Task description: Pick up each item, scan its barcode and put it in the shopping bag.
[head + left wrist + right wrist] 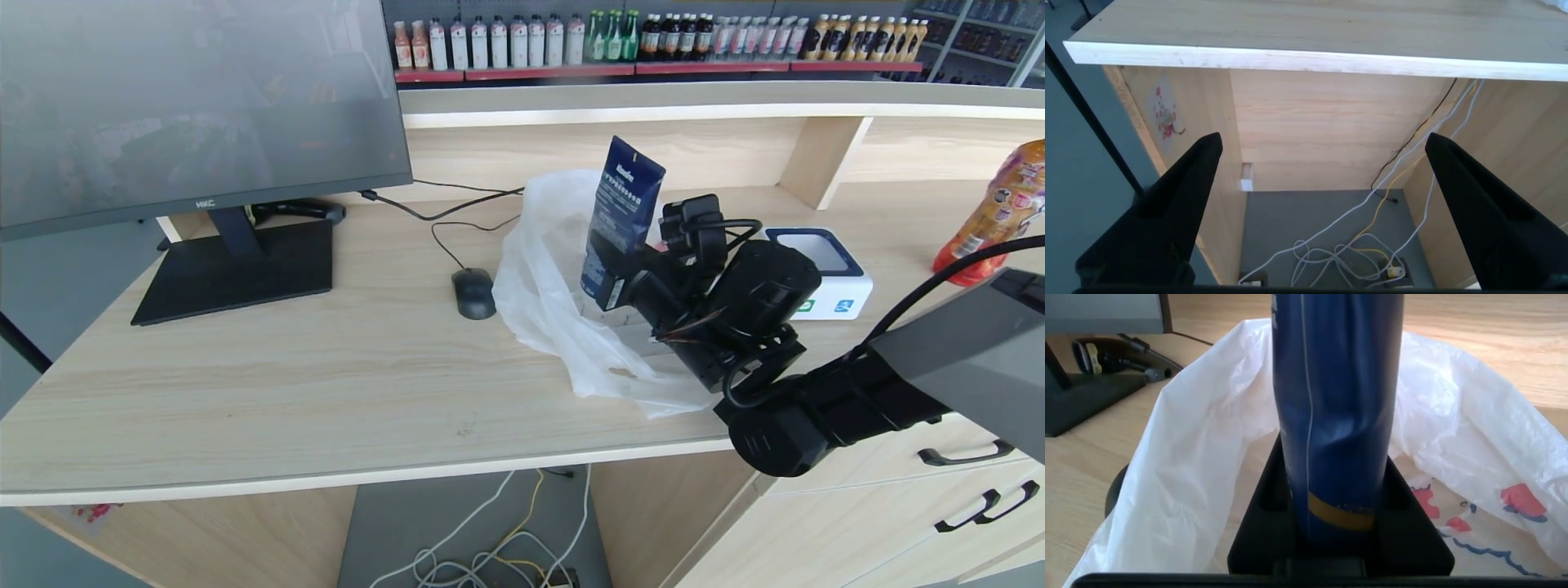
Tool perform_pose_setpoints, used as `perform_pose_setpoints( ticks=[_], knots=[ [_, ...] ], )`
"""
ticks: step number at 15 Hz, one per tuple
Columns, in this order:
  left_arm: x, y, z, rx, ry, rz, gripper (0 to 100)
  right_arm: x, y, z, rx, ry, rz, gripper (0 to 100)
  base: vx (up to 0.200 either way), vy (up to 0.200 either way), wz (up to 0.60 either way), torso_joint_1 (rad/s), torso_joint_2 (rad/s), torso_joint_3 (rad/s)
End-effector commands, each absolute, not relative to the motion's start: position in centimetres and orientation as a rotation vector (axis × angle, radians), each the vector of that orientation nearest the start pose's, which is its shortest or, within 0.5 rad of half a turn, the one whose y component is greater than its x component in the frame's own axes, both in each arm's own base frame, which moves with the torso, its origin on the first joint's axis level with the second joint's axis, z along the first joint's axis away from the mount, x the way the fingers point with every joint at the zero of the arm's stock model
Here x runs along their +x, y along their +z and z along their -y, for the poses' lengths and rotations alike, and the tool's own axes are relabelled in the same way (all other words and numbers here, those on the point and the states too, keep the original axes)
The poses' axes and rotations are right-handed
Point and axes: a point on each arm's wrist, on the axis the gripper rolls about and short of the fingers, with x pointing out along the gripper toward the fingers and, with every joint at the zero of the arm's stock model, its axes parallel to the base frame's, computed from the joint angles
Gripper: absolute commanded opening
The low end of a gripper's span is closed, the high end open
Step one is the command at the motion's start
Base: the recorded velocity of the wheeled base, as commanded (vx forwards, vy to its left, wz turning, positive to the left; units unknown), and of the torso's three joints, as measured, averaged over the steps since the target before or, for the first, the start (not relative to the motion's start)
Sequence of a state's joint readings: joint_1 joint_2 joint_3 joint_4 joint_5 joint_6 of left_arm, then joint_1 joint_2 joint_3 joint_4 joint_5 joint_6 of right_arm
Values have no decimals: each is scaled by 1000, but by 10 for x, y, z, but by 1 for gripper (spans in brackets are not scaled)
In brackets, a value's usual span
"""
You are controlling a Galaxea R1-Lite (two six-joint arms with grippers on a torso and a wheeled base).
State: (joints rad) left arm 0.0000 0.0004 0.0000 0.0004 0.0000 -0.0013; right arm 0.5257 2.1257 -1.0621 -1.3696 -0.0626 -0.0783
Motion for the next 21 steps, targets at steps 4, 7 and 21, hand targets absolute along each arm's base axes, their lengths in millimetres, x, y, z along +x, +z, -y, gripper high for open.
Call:
perform_pose_setpoints(
  ticks=[4, 7, 21],
  knots=[
    [-23, 75, 0, -2, 0, 0, 100, 354, 164, -204, 7, 450, 296, 0, 0, 0, 0, 0, 0, 0],
    [-23, 75, 0, -2, 2, 0, 100, 354, 163, -205, 10, 450, 301, 0, 0, 0, 0, 0, 0, 0],
    [-23, 75, 0, -2, 0, 0, 100, 350, 168, -207, 20, 458, 337, 100, 0, 0, 0, 0, 0, 0]
  ],
)
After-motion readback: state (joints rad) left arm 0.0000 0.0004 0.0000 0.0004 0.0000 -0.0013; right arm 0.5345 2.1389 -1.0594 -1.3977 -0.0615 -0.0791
